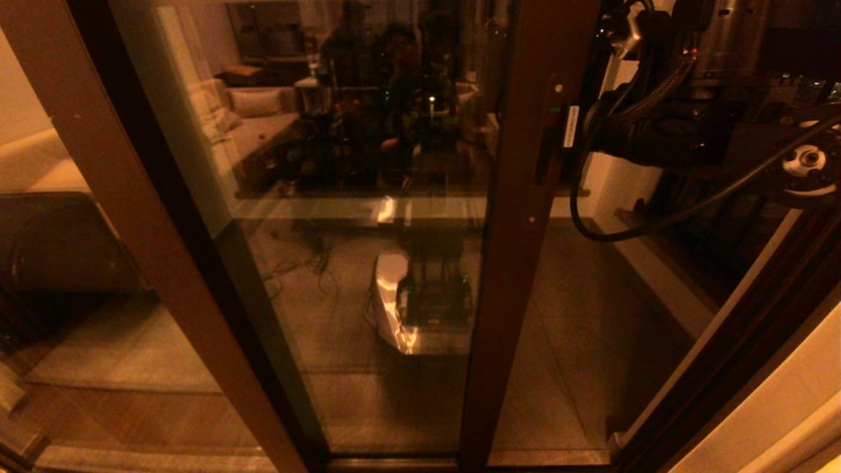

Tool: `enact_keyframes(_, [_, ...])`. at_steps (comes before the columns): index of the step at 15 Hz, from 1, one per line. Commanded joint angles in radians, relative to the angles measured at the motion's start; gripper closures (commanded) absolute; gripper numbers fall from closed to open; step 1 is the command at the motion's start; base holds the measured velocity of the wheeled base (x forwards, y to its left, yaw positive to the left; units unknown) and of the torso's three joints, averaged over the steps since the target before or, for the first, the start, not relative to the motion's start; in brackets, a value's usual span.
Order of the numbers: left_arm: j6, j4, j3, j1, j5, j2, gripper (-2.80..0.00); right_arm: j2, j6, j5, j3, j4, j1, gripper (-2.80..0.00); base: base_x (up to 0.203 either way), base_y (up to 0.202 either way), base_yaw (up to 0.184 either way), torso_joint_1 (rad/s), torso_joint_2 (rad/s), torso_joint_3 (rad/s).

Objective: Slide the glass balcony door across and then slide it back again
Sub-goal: Open the slid door

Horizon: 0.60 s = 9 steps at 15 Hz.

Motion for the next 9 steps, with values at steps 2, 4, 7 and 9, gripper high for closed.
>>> enact_keyframes(2, [0.000,0.000,0.000,0.000,0.000,-0.002,0.00,0.020,0.000,-0.021,-0.005,0.000,0.029,0.00,0.000,0.000,0.000,0.000,0.00,0.000])
enact_keyframes(4, [0.000,0.000,0.000,0.000,0.000,-0.002,0.00,0.024,0.000,-0.022,-0.007,0.000,0.033,0.00,0.000,0.000,0.000,0.000,0.00,0.000])
enact_keyframes(7, [0.000,0.000,0.000,0.000,0.000,-0.002,0.00,0.039,0.000,-0.024,-0.020,0.000,0.046,0.00,0.000,0.000,0.000,0.000,0.00,0.000])
enact_keyframes(9, [0.000,0.000,0.002,0.000,0.000,-0.002,0.00,0.051,0.000,-0.025,-0.031,0.000,0.062,0.00,0.000,0.000,0.000,0.000,0.00,0.000])
